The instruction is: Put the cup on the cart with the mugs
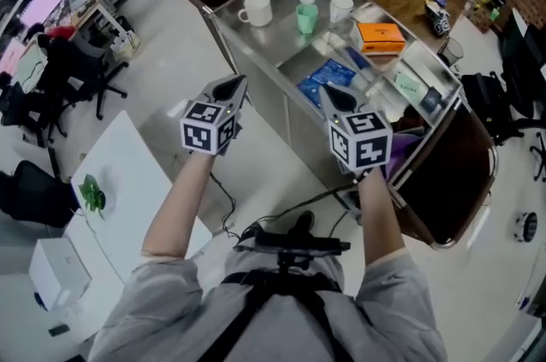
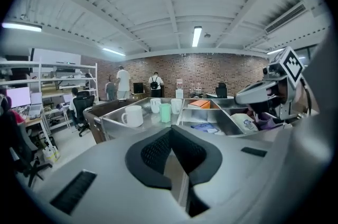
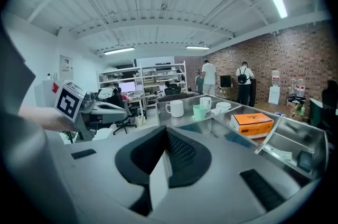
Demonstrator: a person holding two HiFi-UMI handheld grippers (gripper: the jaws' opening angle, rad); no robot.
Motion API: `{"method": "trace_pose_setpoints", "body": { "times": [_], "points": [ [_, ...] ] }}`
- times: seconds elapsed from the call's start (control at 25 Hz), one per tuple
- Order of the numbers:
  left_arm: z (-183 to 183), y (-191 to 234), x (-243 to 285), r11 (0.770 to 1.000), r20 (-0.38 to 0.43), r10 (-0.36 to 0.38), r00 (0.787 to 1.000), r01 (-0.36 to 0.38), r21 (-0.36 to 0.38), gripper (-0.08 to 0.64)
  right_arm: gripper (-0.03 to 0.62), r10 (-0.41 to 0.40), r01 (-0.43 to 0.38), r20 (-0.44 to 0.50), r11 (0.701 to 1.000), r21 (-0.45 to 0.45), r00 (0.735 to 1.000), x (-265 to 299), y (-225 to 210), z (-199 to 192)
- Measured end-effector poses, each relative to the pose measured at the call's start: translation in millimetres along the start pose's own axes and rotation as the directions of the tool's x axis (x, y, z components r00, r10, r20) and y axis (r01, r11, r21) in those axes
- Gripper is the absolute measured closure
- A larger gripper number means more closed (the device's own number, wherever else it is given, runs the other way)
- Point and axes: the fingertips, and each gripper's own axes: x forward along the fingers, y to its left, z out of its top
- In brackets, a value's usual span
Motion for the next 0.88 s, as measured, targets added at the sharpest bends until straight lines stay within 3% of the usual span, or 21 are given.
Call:
{"method": "trace_pose_setpoints", "body": {
  "times": [0.36,0.6,0.88],
  "points": [
    [-65,37,-67,0.994,-0.01,0.009,1.0,-0.01,-0.107,0.554,0.583,-0.057,0.059,-0.021,0.995,0.077,0.998,6,50,-57],
    [-78,54,-98,0.995,-0.007,0.002,1.0,-0.003,-0.1,0.554,0.583,-0.147,0.151,-0.042,0.982,0.117,0.988,11,59,-85],
    [-114,58,-123,0.995,-0.031,-0.008,0.999,0.005,-0.104,0.554,0.584,-0.192,0.202,-0.07,0.965,0.17,0.979,6,72,-127]
  ]
}}
